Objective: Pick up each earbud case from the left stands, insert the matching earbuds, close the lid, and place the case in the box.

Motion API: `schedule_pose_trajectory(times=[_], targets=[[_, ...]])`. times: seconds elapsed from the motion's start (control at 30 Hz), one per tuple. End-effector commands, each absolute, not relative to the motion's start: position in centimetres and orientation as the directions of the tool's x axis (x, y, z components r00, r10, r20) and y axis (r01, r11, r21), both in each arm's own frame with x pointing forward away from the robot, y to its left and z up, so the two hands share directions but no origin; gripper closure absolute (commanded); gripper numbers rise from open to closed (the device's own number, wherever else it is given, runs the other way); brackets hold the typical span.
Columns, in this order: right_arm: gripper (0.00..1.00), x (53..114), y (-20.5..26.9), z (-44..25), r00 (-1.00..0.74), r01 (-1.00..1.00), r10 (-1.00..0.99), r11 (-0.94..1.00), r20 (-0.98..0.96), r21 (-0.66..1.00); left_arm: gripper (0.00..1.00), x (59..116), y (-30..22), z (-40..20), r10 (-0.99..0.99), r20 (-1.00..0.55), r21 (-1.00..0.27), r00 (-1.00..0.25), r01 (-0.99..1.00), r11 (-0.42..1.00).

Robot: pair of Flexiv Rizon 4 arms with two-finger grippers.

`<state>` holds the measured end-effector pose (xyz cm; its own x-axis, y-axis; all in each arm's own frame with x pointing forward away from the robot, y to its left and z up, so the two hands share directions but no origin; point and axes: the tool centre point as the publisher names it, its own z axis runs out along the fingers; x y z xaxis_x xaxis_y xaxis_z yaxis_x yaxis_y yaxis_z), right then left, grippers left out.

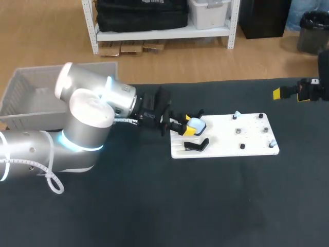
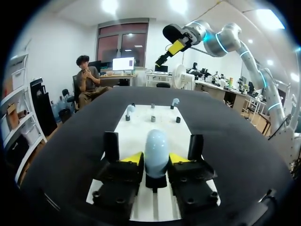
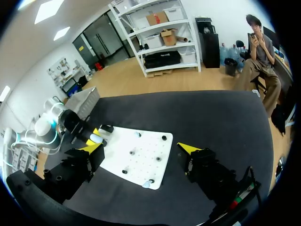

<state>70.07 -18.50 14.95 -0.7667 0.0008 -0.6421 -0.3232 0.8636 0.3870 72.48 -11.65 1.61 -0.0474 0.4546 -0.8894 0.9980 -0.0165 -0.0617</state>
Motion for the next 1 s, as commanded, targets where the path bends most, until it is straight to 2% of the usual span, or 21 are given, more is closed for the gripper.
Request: schedule_pose_trajectory(times=[0.03,0.1,0.73,1.0], targets=[[0.0,70.1,-18.6,14.9,-0.767,-0.325,0.0,0.863,-0.642,0.388,0.87,72.2,-11.8,1.4,0.448,-0.893,-0.056,-0.046,0.998,-0.009],[0.0,70.1,-18.6,14.9,-0.767,-0.325,0.0,0.863,-0.642,0.388,1.0,72.1,-11.8,1.5,0.447,-0.893,-0.057,-0.048,0.998,-0.008],[0.0,70.1,-18.6,14.9,-0.767,-0.325,0.0,0.863,-0.642,0.388,1.0,70.5,-11.4,10.5,0.21,-0.978,0.017,0.013,1.0,0.017],[0.0,70.1,-18.6,14.9,-0.767,-0.325,0.0,0.863,-0.642,0.388,1.0,70.4,-11.4,11.2,0.196,-0.98,0.019,0.018,1.0,0.002]])
